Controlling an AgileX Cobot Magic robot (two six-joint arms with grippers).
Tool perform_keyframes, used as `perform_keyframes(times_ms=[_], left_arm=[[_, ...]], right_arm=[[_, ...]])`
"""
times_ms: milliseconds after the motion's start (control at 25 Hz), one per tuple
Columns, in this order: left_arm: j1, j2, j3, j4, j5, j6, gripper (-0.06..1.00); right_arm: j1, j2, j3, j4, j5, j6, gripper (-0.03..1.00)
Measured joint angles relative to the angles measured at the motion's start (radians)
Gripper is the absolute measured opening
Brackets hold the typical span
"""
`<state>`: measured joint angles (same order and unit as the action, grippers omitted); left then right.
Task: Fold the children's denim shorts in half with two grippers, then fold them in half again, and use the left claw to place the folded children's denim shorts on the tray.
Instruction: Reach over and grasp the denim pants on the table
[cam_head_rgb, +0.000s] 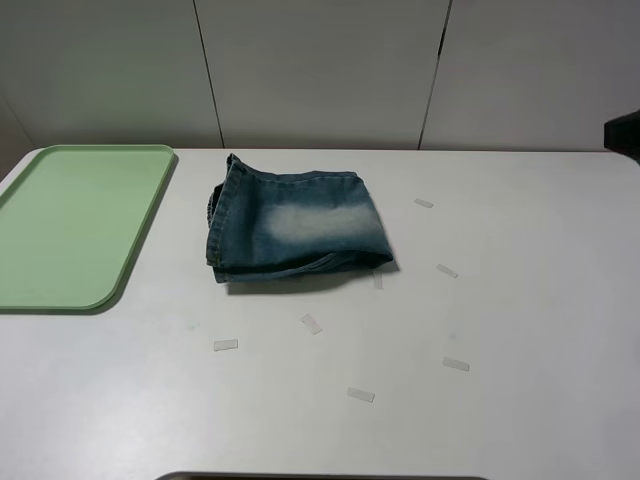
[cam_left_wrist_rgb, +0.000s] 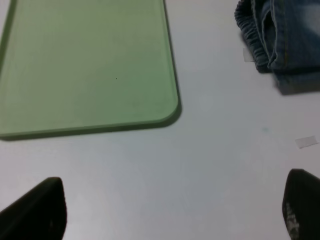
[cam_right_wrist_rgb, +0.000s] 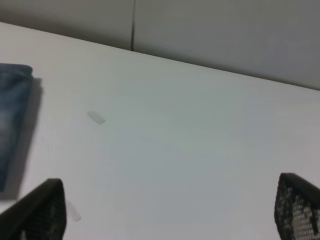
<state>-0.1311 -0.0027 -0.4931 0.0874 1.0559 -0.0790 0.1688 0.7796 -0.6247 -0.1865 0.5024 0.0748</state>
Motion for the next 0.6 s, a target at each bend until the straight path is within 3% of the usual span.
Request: perform_keyframes(times_ms=[280,600], left_arm=[[0.000,0.000,0.000,0.000,0.000,0.000,0.86],[0.000,0.000,0.000,0.000,0.000,0.000,0.86]], right_arm=[[0.000,-0.188,0.149,0.048,0.068,0.034,0.63],[0.000,-0.220,0.184,0.058,0.172,0.041,0.63]])
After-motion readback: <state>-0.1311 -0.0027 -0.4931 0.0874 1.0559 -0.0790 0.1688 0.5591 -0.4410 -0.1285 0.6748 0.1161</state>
